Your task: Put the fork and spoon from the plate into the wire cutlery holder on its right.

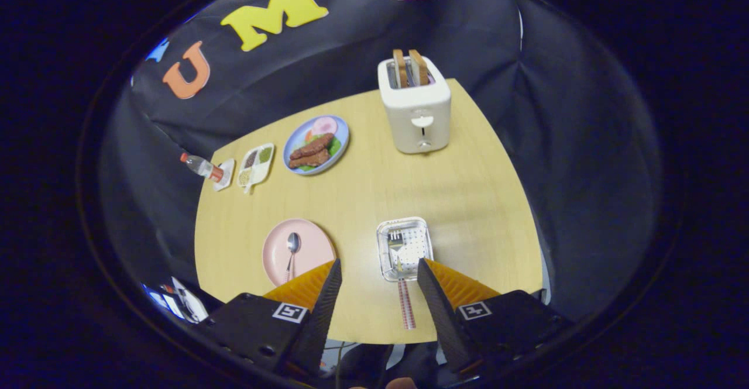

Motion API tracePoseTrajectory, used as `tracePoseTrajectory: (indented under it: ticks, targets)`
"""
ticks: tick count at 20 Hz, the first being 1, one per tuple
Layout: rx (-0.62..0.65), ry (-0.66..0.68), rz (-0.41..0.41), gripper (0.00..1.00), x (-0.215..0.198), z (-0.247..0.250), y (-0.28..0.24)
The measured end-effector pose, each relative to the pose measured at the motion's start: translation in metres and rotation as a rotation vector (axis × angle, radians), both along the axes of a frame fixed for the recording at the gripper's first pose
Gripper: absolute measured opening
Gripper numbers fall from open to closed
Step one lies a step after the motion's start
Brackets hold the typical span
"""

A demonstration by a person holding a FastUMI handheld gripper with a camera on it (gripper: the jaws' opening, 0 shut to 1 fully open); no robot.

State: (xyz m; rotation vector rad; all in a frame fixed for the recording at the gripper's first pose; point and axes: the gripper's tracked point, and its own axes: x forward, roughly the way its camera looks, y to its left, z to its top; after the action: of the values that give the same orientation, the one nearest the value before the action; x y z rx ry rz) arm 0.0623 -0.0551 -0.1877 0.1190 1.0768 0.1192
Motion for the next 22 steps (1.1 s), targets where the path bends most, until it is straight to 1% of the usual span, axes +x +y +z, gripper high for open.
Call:
tracePoseTrajectory:
  ticks: [3, 5, 6, 9, 13, 17, 22]
  targets:
    - [-0.022, -0.205, 0.084, 0.80, -0.014, 0.019, 0.035]
    - [-0.029, -0.285, 0.130, 0.81, -0.033, 0.020, 0.067]
    - [-0.023, -0.309, 0.137, 0.81, -0.042, 0.016, 0.084]
    - [0.010, -0.321, 0.119, 0.82, -0.067, -0.009, 0.131]
    - [0.015, -0.281, 0.101, 0.82, -0.083, -0.059, 0.175]
    - [-0.022, -0.209, 0.082, 0.82, -0.093, -0.106, 0.203]
    - [-0.105, -0.209, 0.090, 0.82, -0.088, -0.141, 0.219]
